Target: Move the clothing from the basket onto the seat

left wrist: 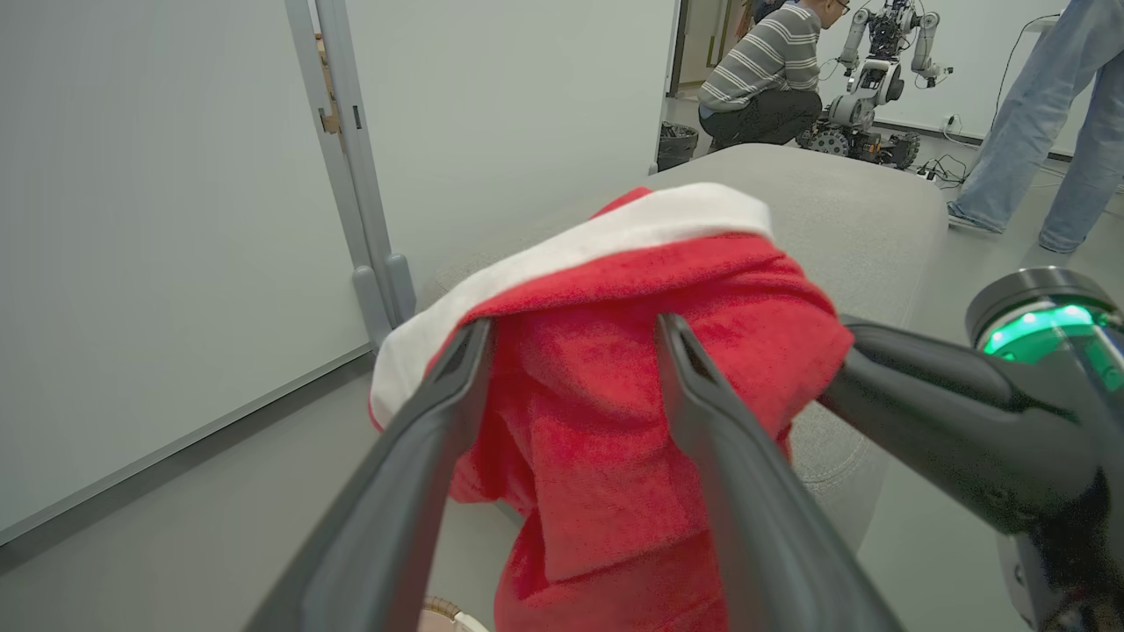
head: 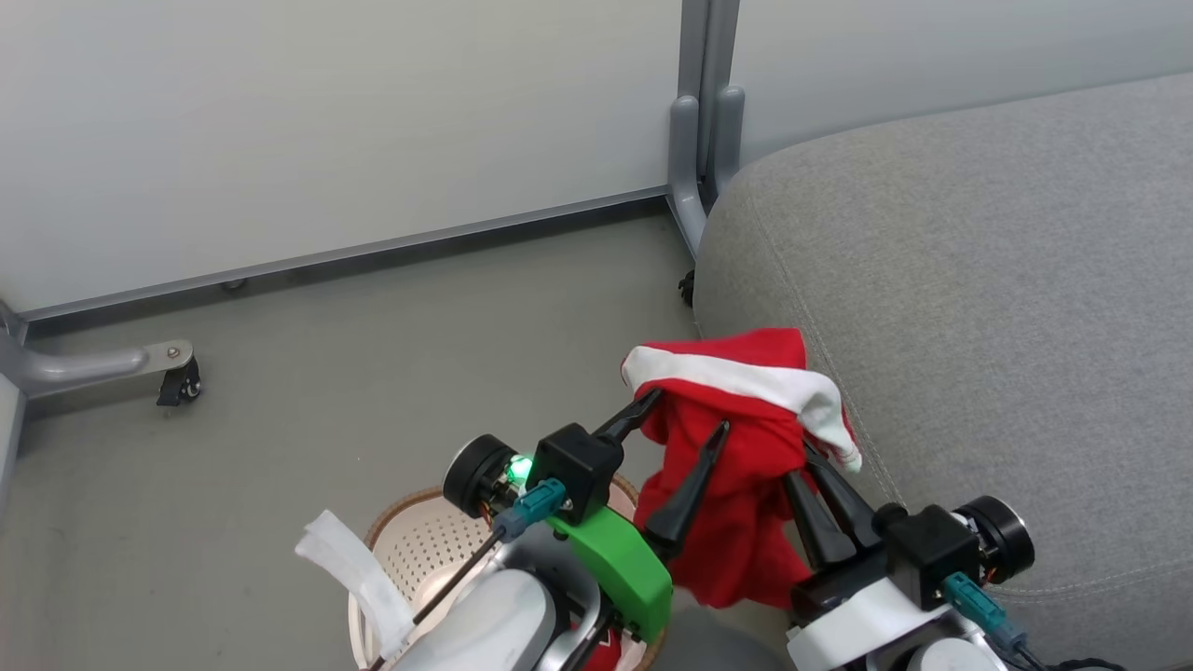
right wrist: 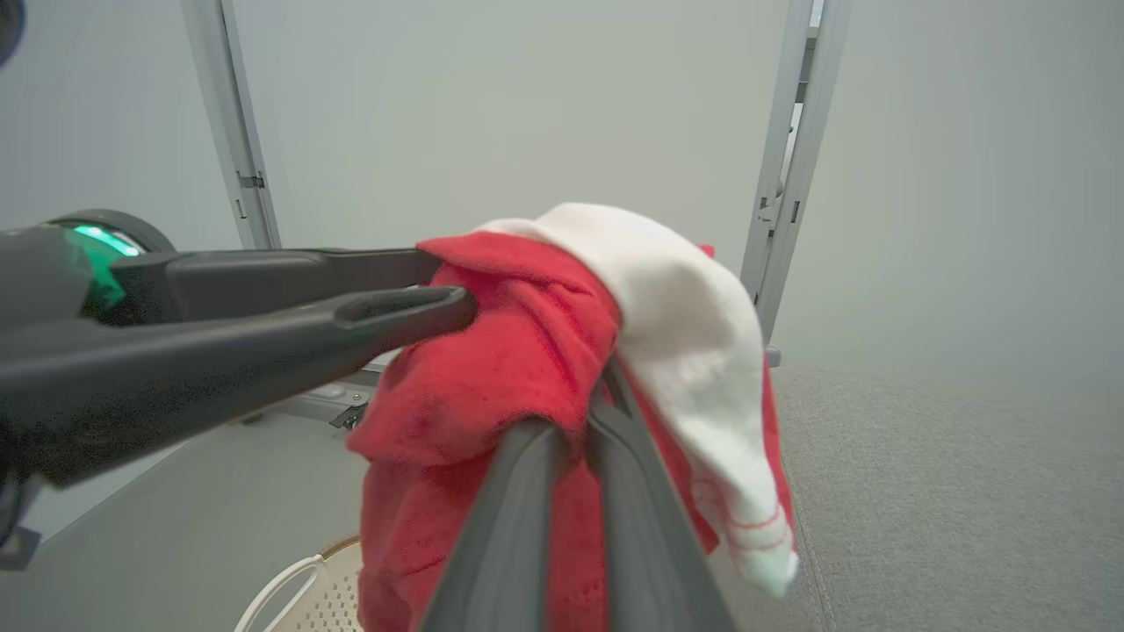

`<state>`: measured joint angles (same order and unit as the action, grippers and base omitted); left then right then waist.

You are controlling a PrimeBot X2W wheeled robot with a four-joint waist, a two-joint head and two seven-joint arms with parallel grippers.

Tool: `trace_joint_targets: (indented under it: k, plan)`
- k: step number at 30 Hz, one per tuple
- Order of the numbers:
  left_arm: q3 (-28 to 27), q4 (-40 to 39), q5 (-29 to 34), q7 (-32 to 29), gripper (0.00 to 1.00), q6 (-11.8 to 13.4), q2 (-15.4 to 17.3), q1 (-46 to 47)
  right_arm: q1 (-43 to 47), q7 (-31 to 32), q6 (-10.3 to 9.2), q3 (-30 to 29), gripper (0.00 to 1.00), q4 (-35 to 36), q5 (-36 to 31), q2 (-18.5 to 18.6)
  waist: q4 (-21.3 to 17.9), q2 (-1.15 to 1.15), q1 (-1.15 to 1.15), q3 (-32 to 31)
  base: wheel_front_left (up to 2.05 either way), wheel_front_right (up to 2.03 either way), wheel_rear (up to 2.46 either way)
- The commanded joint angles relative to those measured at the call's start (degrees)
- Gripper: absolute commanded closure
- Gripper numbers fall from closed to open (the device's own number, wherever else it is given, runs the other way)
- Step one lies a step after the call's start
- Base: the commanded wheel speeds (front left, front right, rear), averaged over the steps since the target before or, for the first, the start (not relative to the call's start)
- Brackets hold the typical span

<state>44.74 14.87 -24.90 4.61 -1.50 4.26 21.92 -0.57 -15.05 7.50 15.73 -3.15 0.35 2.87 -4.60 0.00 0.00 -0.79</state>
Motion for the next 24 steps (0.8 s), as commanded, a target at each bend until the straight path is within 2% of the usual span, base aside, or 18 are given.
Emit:
trace_joint_targets:
  k: [1,16,24]
  plan:
    - [0.1,0.03,0.29,0.16,0.0,0.19,0.37,0.94,0.44,-0.2,-0.02,-0.57,1.0,0.41,0.91,0.05,0.0,0.0,0.0,-0.03,0.0,0.0,0.0]
    - [0.52,-0.35,0.57,0.25,0.0,1.66,1.81,-0.02,1.08,-0.19,-0.02,-2.84,1.0,1.37,3.06,0.06,-0.08,0.0,0.0,0.04,0.0,0.0,0.0]
    - [1.01,-0.77,1.38,0.83,0.0,2.0,2.59,0.04,0.62,-0.19,-0.02,-4.19,1.0,2.65,3.47,0.05,-2.43,0.0,0.0,0.86,0.0,0.0,0.0]
